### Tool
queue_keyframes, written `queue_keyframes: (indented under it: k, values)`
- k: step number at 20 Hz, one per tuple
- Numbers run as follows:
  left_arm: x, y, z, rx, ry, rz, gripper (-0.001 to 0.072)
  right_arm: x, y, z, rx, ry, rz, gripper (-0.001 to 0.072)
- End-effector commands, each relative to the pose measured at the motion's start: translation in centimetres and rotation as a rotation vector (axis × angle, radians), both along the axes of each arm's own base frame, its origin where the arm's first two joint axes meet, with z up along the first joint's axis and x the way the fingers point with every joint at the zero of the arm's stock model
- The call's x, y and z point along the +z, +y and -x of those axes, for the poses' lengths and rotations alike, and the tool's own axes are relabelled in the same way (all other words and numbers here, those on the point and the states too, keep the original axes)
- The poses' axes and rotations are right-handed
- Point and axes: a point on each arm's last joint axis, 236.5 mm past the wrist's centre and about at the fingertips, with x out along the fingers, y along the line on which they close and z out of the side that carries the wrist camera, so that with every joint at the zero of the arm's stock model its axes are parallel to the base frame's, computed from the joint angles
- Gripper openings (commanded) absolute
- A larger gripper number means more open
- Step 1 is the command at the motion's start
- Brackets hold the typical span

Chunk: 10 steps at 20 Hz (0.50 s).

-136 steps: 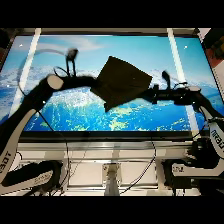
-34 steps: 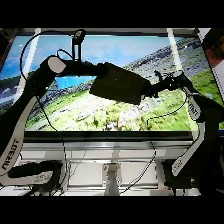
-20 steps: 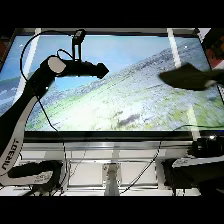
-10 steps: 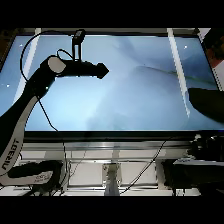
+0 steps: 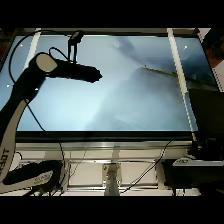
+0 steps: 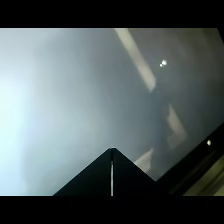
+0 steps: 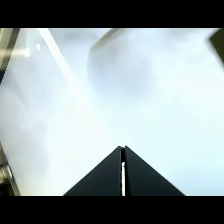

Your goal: Fold the clothes and pants, and hang the long-sleeved shirts on hangers.

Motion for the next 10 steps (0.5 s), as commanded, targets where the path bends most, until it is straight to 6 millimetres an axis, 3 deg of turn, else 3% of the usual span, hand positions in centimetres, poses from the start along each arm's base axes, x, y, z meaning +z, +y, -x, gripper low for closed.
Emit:
queue_keyframes:
  k: [1,4,6,10]
  values:
    - [-1.1,5.0,6.8,0.016,0.217,-0.208,0.0010,-0.2,8.5,-2.0,0.238,0.054,0.034,0.0020]
    - [-2.2,11.6,12.5,0.104,0.421,-0.459,0.0010,-3.6,12.5,-2.5,0.341,0.211,0.194,0.0020]
    - [-2.0,14.3,15.3,0.137,0.507,-0.559,0.0010,-4.8,16.5,-2.8,0.443,0.247,0.233,0.0020]
    - [-0.6,15.3,16.2,0.166,0.463,-0.563,0.0010,-6.8,23.4,-2.3,0.622,0.301,0.300,0.0021]
